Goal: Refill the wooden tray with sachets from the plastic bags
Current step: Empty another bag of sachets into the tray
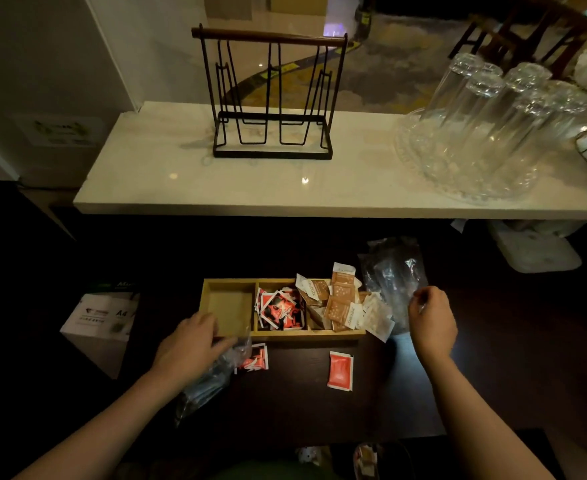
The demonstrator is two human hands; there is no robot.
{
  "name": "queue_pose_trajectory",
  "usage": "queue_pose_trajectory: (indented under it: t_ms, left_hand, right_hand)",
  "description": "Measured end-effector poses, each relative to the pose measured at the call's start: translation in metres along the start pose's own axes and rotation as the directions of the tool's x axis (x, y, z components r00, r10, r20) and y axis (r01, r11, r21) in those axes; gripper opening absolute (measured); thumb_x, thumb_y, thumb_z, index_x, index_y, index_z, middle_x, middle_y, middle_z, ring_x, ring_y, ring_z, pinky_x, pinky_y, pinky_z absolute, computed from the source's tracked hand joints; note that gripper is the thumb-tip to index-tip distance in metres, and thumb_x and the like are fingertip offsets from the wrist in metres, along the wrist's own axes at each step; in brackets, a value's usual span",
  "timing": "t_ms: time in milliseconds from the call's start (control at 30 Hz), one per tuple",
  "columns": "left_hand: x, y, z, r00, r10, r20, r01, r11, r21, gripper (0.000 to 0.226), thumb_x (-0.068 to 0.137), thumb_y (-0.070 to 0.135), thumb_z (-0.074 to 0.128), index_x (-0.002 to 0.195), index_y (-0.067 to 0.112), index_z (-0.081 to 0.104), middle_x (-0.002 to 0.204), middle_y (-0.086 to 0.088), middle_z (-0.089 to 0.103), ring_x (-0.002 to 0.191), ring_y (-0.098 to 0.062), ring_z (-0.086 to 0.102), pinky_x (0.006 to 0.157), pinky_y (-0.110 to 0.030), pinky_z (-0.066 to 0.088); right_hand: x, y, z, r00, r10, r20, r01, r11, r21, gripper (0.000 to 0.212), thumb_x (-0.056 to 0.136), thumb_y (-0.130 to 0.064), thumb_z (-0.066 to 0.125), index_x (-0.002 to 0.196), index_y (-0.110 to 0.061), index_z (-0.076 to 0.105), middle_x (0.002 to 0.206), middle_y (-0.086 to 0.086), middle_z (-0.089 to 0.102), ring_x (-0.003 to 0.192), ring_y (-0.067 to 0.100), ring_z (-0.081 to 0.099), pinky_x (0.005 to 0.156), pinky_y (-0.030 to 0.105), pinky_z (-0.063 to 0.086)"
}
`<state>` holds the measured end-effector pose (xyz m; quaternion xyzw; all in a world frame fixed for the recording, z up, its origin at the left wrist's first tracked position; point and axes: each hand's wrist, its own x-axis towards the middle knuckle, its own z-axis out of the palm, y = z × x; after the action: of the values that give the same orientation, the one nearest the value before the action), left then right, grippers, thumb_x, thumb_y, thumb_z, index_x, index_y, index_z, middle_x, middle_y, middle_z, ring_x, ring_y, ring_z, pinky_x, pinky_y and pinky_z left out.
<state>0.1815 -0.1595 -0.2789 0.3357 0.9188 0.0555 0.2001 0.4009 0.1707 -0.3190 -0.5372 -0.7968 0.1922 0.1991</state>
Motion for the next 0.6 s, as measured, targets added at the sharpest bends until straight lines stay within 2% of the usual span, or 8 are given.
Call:
queue_pose_trajectory:
  t_ms: [67, 133, 267, 367, 433, 500, 533, 600]
  left_hand:
    - [-0.009, -0.009, 0.016, 0.993, -0.042, 0.112, 0.037, 0.998, 0.052, 0.063, 0.076, 0.071, 0.050, 0.117, 0.022, 0.046, 0.117, 0.003, 0.050, 0.103, -0.012, 0.050, 0.074, -0.026, 0.044]
    - [-0.018, -0.014, 0.030, 0.992, -0.055, 0.114, 0.041, 0.993, 0.115, 0.072, 0.071, 0.072, 0.056, 0.124, 0.024, 0.043, 0.125, 0.003, 0.049, 0.111, -0.014, 0.050, 0.083, -0.029, 0.047]
    - [-0.025, -0.021, 0.041, 0.999, -0.023, -0.035, 0.026, 0.996, 0.081, 0.045, 0.079, 0.053, 0.062, 0.114, 0.027, 0.051, 0.116, 0.007, 0.057, 0.103, -0.012, 0.055, 0.075, -0.025, 0.046]
    - [-0.026, -0.025, 0.034, 0.996, -0.010, -0.093, 0.012, 1.000, 0.023, 0.027, 0.083, 0.043, 0.062, 0.103, 0.026, 0.057, 0.105, 0.008, 0.060, 0.095, -0.010, 0.057, 0.067, -0.023, 0.043]
    - [-0.028, -0.025, 0.029, 0.992, -0.012, -0.122, 0.010, 1.000, -0.016, 0.017, 0.084, 0.039, 0.062, 0.096, 0.026, 0.059, 0.099, 0.009, 0.061, 0.090, -0.009, 0.057, 0.065, -0.023, 0.043]
    - [-0.031, -0.024, 0.023, 0.988, -0.003, -0.153, -0.004, 0.999, -0.051, 0.011, 0.084, 0.036, 0.063, 0.088, 0.026, 0.059, 0.090, 0.010, 0.059, 0.081, -0.007, 0.056, 0.059, -0.021, 0.039]
    - [-0.033, -0.023, 0.021, 0.985, 0.013, -0.171, -0.024, 0.998, -0.063, 0.010, 0.084, 0.035, 0.064, 0.085, 0.026, 0.059, 0.086, 0.011, 0.057, 0.077, -0.006, 0.055, 0.057, -0.020, 0.037]
    - [-0.038, -0.022, 0.020, 0.979, 0.061, -0.197, -0.080, 0.993, -0.090, 0.008, 0.083, 0.032, 0.066, 0.082, 0.028, 0.059, 0.080, 0.013, 0.052, 0.071, -0.003, 0.052, 0.055, -0.018, 0.037]
  right_hand:
    - [-0.001, 0.011, 0.005, 0.997, 0.004, 0.078, 0.003, 0.996, -0.093, 0.013, 0.088, -0.022, 0.057, 0.100, -0.017, 0.057, 0.106, 0.007, 0.058, 0.085, 0.027, 0.060, 0.066, 0.037, 0.048]
    - [-0.003, 0.017, 0.009, 0.988, 0.027, 0.153, -0.003, 0.988, -0.157, 0.024, 0.087, -0.029, 0.061, 0.106, -0.014, 0.059, 0.112, 0.011, 0.056, 0.090, 0.031, 0.060, 0.068, 0.040, 0.049]
    - [-0.012, 0.007, 0.007, 0.996, 0.053, 0.076, -0.039, 0.983, -0.179, 0.040, 0.089, -0.036, 0.059, 0.115, -0.006, 0.056, 0.119, 0.018, 0.049, 0.093, 0.038, 0.060, 0.071, 0.045, 0.050]
    - [-0.020, -0.015, 0.004, 0.999, -0.042, -0.014, 0.040, 0.992, -0.123, 0.032, 0.090, -0.028, 0.058, 0.113, -0.006, 0.054, 0.115, 0.017, 0.049, 0.088, 0.035, 0.059, 0.066, 0.043, 0.050]
    - [-0.031, -0.037, 0.006, 0.988, -0.153, 0.006, 0.153, 0.987, -0.039, 0.023, 0.091, -0.022, 0.057, 0.108, -0.008, 0.055, 0.110, 0.014, 0.051, 0.084, 0.029, 0.058, 0.066, 0.040, 0.049]
    - [-0.051, -0.066, 0.009, 0.956, -0.269, 0.116, 0.252, 0.957, 0.141, 0.009, 0.091, -0.014, 0.056, 0.100, -0.012, 0.058, 0.100, 0.009, 0.058, 0.079, 0.019, 0.057, 0.065, 0.032, 0.047]
    - [-0.065, -0.082, 0.011, 0.925, -0.307, 0.225, 0.253, 0.938, 0.237, 0.006, 0.092, -0.013, 0.055, 0.097, -0.016, 0.059, 0.096, 0.004, 0.061, 0.078, 0.013, 0.058, 0.066, 0.028, 0.049]
    - [-0.095, -0.116, 0.015, 0.790, -0.321, 0.523, 0.148, 0.927, 0.346, 0.006, 0.094, -0.020, 0.053, 0.096, -0.022, 0.058, 0.091, -0.004, 0.063, 0.078, 0.006, 0.060, 0.073, 0.027, 0.055]
